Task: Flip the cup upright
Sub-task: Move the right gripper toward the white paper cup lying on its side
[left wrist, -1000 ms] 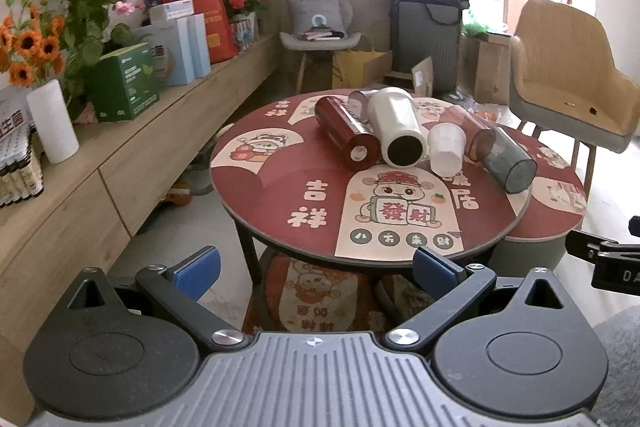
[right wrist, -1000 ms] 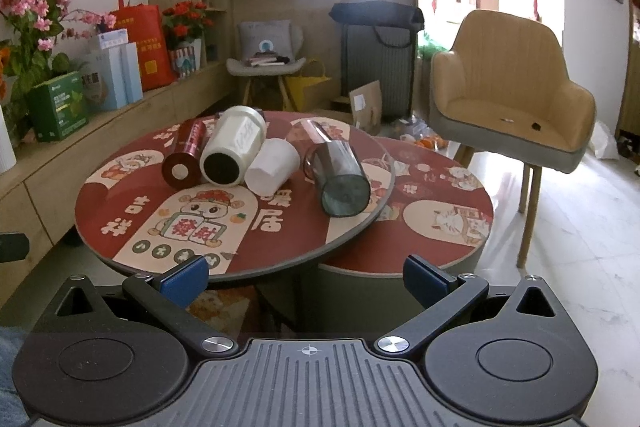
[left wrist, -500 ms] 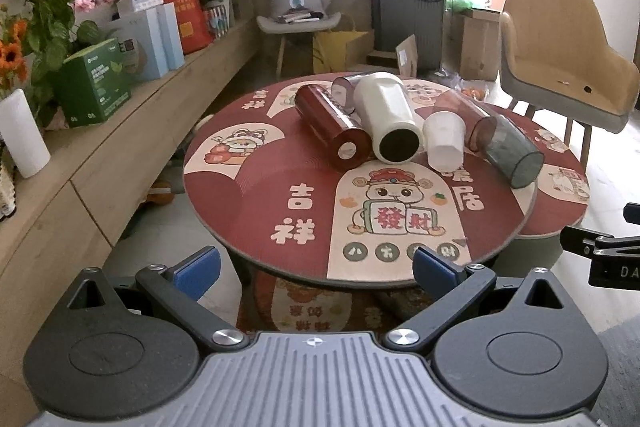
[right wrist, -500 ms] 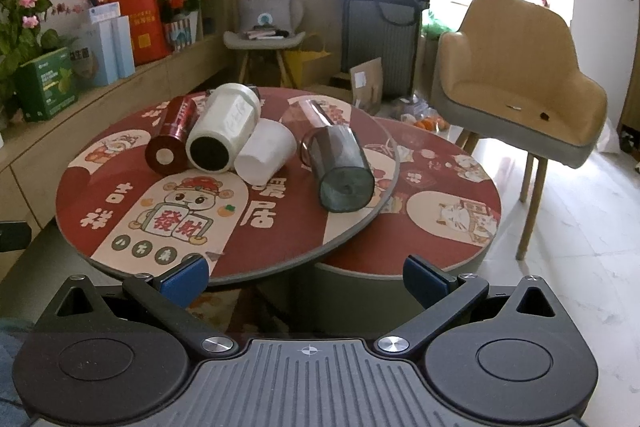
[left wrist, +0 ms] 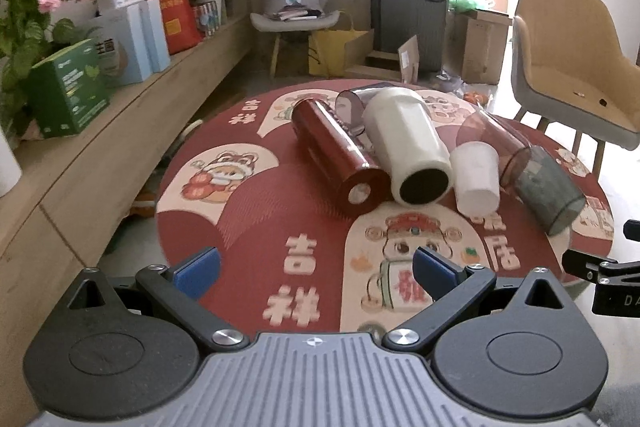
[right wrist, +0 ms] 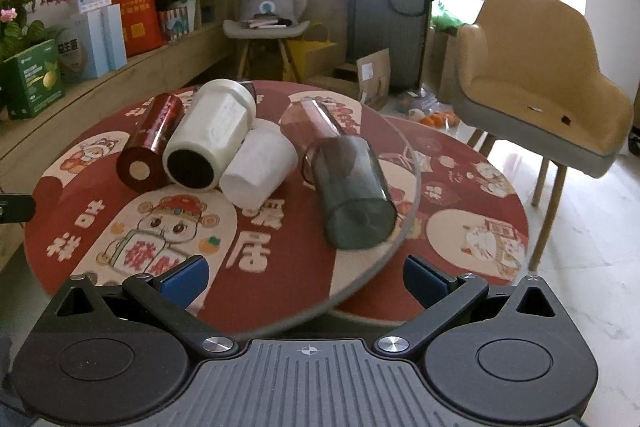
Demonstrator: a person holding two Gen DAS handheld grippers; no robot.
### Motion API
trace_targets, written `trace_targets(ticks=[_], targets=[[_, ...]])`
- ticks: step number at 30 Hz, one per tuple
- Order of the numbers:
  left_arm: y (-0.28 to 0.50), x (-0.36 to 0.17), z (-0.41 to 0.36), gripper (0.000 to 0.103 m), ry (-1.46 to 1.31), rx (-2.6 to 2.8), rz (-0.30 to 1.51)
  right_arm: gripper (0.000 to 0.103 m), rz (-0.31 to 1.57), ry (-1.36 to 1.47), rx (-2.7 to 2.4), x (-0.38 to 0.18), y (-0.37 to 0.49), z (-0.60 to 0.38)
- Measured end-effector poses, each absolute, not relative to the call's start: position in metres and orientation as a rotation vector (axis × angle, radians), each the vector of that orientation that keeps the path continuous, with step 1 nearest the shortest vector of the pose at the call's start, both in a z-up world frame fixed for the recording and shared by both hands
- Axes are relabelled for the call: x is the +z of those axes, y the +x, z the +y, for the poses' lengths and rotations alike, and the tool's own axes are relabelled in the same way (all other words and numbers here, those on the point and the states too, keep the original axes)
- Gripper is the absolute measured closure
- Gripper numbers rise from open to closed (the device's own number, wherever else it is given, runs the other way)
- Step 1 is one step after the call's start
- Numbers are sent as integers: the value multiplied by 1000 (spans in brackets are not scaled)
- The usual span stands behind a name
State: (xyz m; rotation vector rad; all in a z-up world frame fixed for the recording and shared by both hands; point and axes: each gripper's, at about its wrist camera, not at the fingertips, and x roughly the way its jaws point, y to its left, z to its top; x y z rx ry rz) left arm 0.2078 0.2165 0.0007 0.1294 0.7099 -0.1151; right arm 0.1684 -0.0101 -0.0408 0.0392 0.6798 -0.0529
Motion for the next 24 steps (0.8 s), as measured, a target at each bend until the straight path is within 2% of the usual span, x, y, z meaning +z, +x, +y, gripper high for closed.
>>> trace_targets(ticks=[10,17,19,24], targets=[[247,-32,216,0,60,-122,703,1,620,26,-38,-45,223,-1],[255,-40,234,0,8,-124,717,6,582,3,-35,-54,237,10],[256,-40,238,0,-7,-116,713,11,586,9,-32,-54,241,12],[260,-41,248,0,-57,-65,687,32,583,26,-15,-54,257,17]])
